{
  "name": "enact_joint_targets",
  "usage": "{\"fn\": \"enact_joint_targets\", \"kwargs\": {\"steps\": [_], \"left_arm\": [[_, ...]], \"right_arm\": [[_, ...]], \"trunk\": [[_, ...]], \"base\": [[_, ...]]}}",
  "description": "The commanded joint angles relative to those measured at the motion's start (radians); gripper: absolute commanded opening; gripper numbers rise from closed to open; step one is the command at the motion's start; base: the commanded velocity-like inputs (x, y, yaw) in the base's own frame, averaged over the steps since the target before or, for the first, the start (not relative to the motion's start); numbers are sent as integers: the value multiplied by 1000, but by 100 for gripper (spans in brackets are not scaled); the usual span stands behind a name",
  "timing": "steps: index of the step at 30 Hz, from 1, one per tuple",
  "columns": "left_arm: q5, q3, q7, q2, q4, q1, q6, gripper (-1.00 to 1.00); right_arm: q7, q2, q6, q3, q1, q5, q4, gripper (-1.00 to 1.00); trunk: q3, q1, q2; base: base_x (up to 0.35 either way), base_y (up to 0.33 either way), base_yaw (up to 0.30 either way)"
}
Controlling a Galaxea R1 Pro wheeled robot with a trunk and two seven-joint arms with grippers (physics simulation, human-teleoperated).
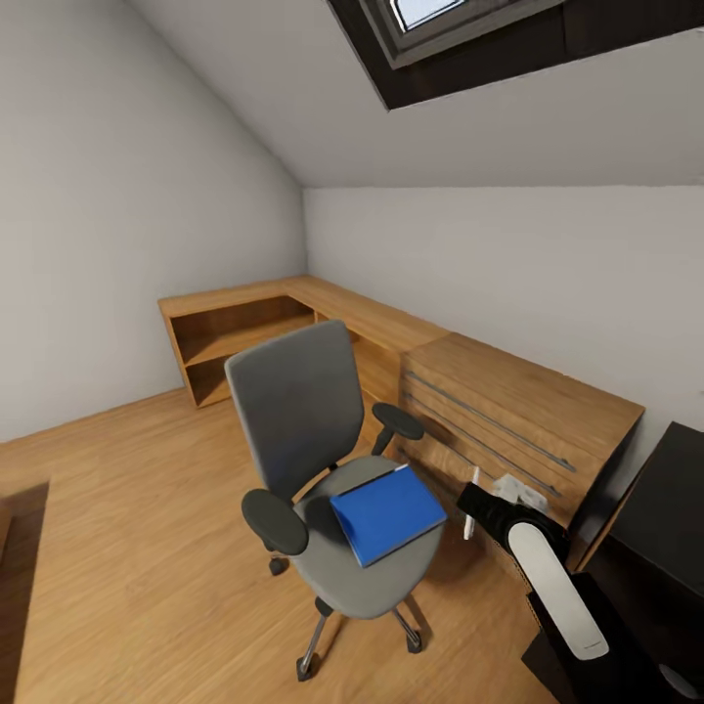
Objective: In the bedroom, organize the workspace by keeping the computer under the desk, ensuring the monitor is on the desk, placing the keyboard on the desk next to the monitor, placing the mouse on the desk next to the keyboard, moving the folder from the swivel chair onto the desk next to the mouse, stacking the notebook on top of the folder with the pen on top of the notebook, and positioning the swivel chair next to the desk.
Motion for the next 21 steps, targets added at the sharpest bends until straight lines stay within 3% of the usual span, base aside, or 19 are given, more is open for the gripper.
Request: {"fn": "enact_joint_targets", "kwargs": {"steps": [1,5,9,13,21], "left_arm": [[-44,-10,7,-11,31,-10,-8,100],[-148,-11,5,-26,69,-26,-12,100],[-185,-11,4,-31,82,-31,-23,100],[-197,-11,4,-32,87,-32,-37,100],[-203,-11,4,-32,89,-33,-44,100]], "right_arm": [[-7,-19,3,-6,-1,-8,-1,-100],[-6,-57,5,-27,-1,-13,0,-100],[-6,-71,15,-61,-1,-16,0,-100],[-6,-75,53,-106,-1,-17,0,-100],[6,-77,90,-151,-1,-18,0,-100]], "trunk": [[3,-4,7],[20,-19,35],[37,-35,63],[54,-50,91],[88,-81,147]], "base": [[0,0,-123],[0,0,-144],[0,0,-167],[0,0,-175],[0,0,-178]]}}
